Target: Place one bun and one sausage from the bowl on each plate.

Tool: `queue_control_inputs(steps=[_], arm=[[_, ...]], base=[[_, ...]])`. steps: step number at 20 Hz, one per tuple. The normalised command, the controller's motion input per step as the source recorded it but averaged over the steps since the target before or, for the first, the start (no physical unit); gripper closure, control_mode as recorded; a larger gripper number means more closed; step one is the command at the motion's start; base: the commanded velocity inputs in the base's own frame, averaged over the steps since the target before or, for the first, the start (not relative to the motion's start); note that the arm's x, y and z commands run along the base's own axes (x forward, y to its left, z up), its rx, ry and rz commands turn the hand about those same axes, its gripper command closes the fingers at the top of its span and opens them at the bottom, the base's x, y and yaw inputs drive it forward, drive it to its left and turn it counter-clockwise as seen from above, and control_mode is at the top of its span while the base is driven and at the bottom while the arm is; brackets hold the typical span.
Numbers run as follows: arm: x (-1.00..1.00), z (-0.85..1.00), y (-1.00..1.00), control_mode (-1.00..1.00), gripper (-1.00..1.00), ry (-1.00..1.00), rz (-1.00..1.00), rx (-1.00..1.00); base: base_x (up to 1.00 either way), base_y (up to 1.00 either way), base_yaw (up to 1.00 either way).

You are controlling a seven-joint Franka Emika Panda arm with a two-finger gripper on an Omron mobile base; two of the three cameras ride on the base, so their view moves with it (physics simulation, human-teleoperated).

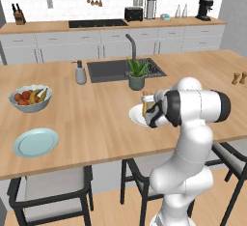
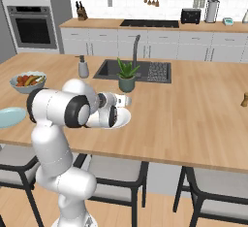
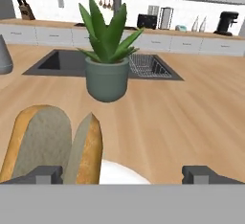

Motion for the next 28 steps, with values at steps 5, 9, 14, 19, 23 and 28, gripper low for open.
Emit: queue_control_inputs(steps=[5, 9, 14, 19, 23, 28], arm=[[-0.04, -0.07, 0.00, -1.00, -1.00, -0.12, -0.05, 0.00], [-0.32, -0.25, 0.04, -1.00, -1.00, -0.03, -0.01, 0.00], [-0.26, -0.24, 0.06, -1.00, -1.00, -0.09, -0.01, 0.00], [0.01, 0.08, 0.00, -1.00, -1.00, -0.44, 0.00, 0.00], [0.05, -0.17, 0.00, -1.00, -1.00, -0.42, 0.00, 0.00], [-0.12, -0.04, 0.00, -1.00, -1.00, -0.17, 0.00, 0.00]], base=[[0.00, 0.00, 0.00], [0.00, 0.00, 0.00], [0.00, 0.00, 0.00], [0.00, 0.00, 0.00], [0.00, 0.00, 0.00], [0.00, 0.00, 0.00]])
